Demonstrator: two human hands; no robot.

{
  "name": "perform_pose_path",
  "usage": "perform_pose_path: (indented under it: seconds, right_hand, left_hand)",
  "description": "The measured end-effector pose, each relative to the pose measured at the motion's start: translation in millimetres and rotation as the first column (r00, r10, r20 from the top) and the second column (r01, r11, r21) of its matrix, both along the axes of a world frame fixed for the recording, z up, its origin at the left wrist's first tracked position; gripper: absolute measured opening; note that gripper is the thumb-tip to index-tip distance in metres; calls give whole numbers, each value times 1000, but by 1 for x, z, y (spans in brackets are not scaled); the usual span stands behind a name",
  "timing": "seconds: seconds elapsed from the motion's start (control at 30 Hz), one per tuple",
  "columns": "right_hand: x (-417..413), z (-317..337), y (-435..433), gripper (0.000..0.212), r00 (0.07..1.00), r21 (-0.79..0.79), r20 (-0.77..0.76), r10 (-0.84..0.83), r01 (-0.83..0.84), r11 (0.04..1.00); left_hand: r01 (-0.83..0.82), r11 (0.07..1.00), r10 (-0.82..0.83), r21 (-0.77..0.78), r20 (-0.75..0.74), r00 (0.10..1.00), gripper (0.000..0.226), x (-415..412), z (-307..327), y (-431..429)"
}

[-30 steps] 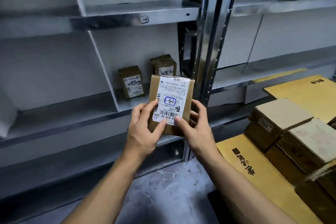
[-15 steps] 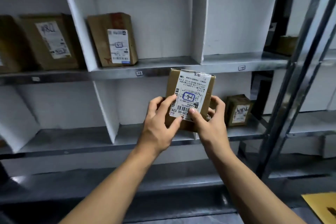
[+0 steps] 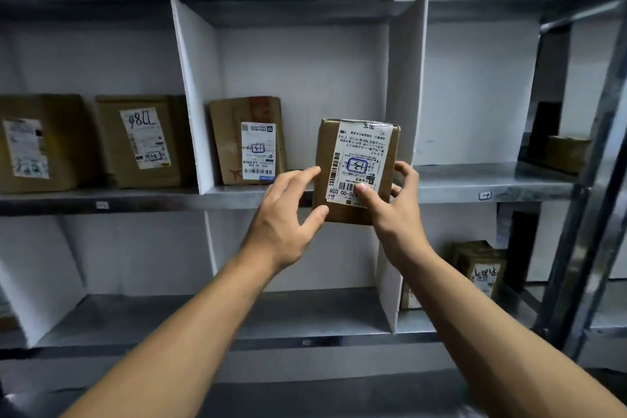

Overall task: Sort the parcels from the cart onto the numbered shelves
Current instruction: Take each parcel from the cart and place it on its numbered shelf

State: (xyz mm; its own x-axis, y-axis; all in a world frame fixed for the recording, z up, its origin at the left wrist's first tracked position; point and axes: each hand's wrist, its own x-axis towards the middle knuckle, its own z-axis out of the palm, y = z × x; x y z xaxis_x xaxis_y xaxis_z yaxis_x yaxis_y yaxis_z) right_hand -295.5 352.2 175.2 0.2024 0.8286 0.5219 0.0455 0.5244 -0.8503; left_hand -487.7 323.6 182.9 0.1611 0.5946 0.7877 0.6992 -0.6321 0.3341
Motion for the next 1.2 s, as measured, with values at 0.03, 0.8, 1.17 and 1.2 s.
perform_pose_path:
  seconds: [0.03, 0.8, 1.17, 1.2]
  right_hand:
    - [2, 3, 11, 64, 1000, 5, 0, 3, -3, 1000]
    - [7, 27, 205, 63, 974, -32, 220, -53, 62, 998]
    - [3, 26, 208, 63, 956, -112, 277, -100, 136, 984]
    - [2, 27, 206, 62, 954, -121, 284, -101, 140, 983]
  left_hand:
    - [-29, 1000, 30, 4, -30, 999, 52, -6, 3, 9]
    - [-354, 935, 331, -13, -324, 886, 47, -32, 18, 148]
    - [-321, 946, 292, -46, -313, 904, 47, -23, 9, 151]
    - [-318, 947, 288, -49, -311, 906, 47, -23, 8, 148]
